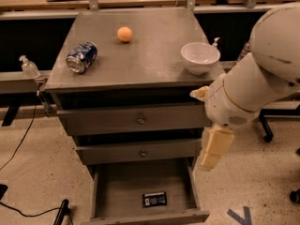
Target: Pick rxbar blueberry from bottom drawer and place on counter
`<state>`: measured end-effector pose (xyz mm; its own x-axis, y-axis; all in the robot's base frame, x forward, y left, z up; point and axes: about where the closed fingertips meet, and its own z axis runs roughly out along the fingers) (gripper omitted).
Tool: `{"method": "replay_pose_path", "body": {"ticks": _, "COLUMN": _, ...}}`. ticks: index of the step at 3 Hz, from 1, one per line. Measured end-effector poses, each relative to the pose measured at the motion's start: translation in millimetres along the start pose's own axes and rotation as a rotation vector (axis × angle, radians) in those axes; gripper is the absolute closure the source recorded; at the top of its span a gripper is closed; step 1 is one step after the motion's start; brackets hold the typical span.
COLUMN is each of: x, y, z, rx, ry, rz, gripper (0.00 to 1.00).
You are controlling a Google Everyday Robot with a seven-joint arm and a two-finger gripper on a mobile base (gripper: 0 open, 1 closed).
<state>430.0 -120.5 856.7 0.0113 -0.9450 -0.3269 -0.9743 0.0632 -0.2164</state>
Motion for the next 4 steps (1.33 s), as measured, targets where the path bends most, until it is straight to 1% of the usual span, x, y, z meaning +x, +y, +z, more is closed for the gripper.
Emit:
{"method": "replay_pose_path", "body": {"ticks": 1, "x": -9, "y": -12, "z": 26, "rx": -0.06, "ry": -0.039, "rz": -0.045, "gripper": 0.0}}
{"method": "replay_pose_path", "body": {"ticks": 2, "x": -13, "y": -28, "z": 92, "rx": -0.096, "ry": -0.114, "rz": -0.064, "gripper": 0.0}}
{"method": "replay_pose_path", "body": {"ticks": 3, "x": -20, "y": -31, "z": 161, "rx": -0.125, "ry": -0.18, "rz": -0.102, "gripper": 0.0}}
{"method": "replay_pose_path", "body": {"ticks": 4, "x": -22, "y": -11, "z": 283, "rx": -0.14, "ry": -0.318, "rz": -0.148, "gripper": 0.0}}
